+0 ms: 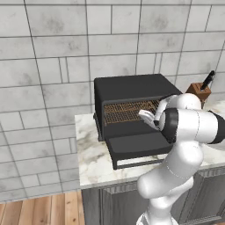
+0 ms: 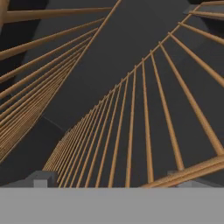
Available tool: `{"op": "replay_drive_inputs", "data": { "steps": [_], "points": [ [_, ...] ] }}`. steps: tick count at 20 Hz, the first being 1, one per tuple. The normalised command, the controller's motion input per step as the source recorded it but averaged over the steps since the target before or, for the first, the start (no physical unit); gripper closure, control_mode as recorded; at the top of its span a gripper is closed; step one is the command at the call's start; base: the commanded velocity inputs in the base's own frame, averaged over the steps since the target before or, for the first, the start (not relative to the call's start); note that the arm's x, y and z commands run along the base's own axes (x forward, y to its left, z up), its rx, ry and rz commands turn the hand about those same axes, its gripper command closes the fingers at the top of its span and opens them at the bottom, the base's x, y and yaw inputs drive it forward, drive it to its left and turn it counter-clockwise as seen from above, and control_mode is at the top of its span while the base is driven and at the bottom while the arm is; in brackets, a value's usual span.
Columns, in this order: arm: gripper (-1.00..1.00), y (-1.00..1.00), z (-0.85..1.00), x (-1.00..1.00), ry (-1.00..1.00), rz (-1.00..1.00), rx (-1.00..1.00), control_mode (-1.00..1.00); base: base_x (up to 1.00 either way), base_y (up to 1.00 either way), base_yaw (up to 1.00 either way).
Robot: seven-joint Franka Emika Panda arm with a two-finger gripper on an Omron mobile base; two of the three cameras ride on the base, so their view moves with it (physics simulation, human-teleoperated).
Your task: Pull the toaster oven rack outwards. Pick up the baguette from the plate and place it on the toaster oven rack. Close the toaster oven door fully and set the temperature to the lowest setting.
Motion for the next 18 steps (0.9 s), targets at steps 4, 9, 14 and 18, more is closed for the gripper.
{"op": "replay_drive_inputs", "data": {
  "steps": [4, 9, 14, 18],
  "points": [
    [-1.00, -0.07, -0.14, 0.37, -0.01, 0.00, 0.00, -1.00, 0.00, 0.00, 0.00],
    [-1.00, 0.00, -0.20, 0.42, -0.02, 0.00, 0.00, -1.00, 0.00, 0.00, 0.00],
    [1.00, 0.00, -0.18, 0.46, 0.00, 0.00, 0.00, -1.00, 0.00, 0.00, 0.00],
    [1.00, 0.00, -0.06, 0.37, 0.00, 0.00, 0.00, -1.00, 0.00, 0.00, 0.00]
  ]
}}
